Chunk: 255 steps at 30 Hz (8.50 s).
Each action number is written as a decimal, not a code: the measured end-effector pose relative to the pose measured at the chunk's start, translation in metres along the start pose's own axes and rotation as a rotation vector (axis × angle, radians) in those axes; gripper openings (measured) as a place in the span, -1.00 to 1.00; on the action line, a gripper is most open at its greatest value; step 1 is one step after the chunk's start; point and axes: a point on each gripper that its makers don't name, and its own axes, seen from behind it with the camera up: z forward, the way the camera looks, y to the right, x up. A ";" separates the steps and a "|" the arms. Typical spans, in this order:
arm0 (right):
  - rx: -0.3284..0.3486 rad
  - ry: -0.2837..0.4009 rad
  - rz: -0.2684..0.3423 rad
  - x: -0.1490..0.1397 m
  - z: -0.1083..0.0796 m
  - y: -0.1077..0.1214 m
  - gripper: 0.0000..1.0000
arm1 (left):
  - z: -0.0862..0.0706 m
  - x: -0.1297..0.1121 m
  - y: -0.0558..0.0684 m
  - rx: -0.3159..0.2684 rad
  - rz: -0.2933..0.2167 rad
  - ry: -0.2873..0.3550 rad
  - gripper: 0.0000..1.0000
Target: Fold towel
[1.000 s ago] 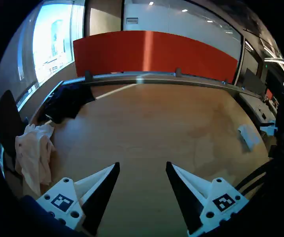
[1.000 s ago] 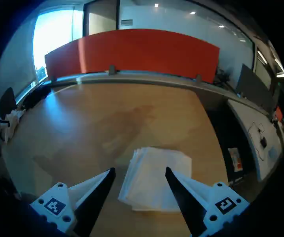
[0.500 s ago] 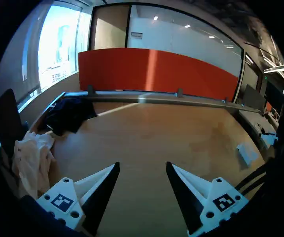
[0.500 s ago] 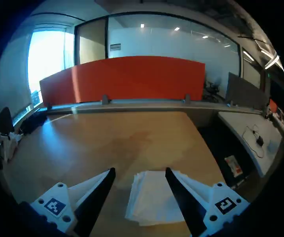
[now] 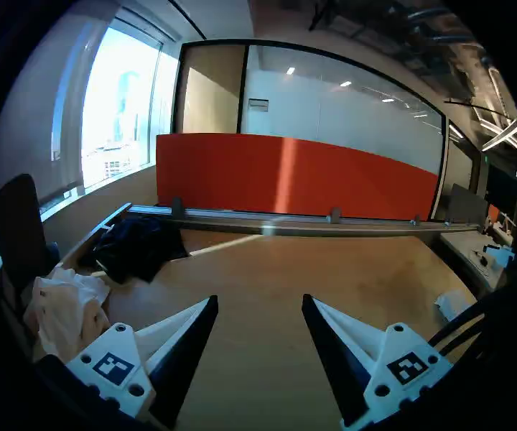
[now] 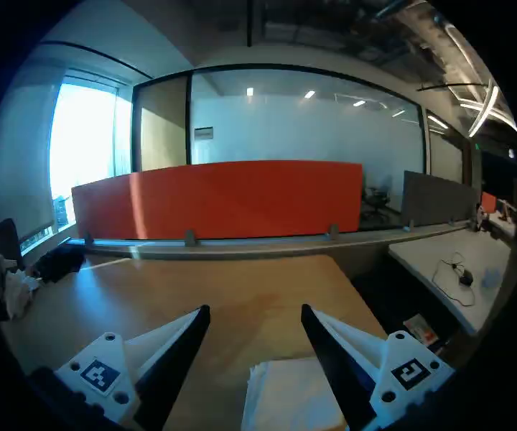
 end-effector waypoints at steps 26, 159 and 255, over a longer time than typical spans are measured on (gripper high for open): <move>0.048 0.165 -0.046 0.079 -0.009 -0.124 0.99 | -0.009 0.070 -0.020 0.030 -0.008 0.201 0.72; 0.011 0.242 -0.006 -0.094 0.055 -0.162 0.98 | 0.044 -0.099 -0.099 0.109 0.071 0.374 0.95; 0.019 0.280 -0.031 -0.127 0.048 -0.173 0.99 | 0.039 -0.093 -0.101 0.108 0.070 0.371 0.95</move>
